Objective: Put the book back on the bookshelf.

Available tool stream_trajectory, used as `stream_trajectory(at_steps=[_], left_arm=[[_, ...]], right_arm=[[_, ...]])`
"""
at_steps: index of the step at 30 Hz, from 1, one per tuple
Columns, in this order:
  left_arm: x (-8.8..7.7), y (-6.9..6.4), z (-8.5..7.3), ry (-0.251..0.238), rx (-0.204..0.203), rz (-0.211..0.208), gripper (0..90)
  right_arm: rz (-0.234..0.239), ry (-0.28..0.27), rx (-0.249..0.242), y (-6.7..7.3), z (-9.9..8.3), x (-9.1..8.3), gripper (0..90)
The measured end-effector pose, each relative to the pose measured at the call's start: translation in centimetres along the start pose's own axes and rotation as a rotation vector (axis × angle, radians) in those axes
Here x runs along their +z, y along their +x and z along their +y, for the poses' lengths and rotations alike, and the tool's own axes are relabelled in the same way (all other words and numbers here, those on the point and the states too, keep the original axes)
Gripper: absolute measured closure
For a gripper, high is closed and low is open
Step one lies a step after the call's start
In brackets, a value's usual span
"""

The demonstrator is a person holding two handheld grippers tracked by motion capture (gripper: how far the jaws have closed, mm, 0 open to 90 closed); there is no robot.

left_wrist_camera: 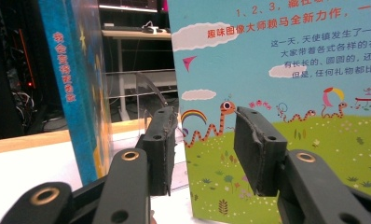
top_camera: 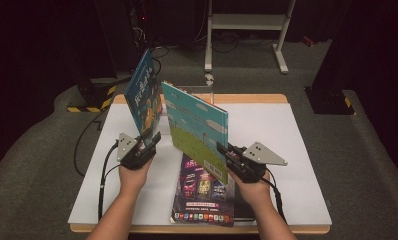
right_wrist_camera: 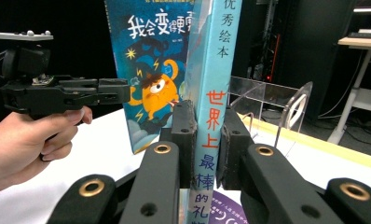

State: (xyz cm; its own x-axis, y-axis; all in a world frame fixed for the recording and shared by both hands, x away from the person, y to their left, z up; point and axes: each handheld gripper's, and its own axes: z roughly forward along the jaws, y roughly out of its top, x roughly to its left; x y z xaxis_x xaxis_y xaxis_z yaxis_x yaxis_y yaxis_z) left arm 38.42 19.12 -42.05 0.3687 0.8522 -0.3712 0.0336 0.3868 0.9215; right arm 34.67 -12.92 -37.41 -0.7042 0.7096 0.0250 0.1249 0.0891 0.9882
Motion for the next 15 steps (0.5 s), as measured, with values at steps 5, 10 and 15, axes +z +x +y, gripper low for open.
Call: stream_trajectory(at_steps=[5,10,15], left_arm=[[-0.6,0.1,-0.3,0.013,-0.016,0.009,56.5],[-1.4,-0.7,-1.0,0.07,-0.039,0.009,53.2],[-2.3,-3.0,-1.1,0.102,-0.05,-0.038,45.6]], right_arm=[[-0.006,0.005,-0.004,0.7,0.1,0.1,80.2],[-0.018,0.007,0.004,1.5,0.2,0.3,80.6],[-0.032,0.011,0.002,2.2,0.2,0.4,80.6]])
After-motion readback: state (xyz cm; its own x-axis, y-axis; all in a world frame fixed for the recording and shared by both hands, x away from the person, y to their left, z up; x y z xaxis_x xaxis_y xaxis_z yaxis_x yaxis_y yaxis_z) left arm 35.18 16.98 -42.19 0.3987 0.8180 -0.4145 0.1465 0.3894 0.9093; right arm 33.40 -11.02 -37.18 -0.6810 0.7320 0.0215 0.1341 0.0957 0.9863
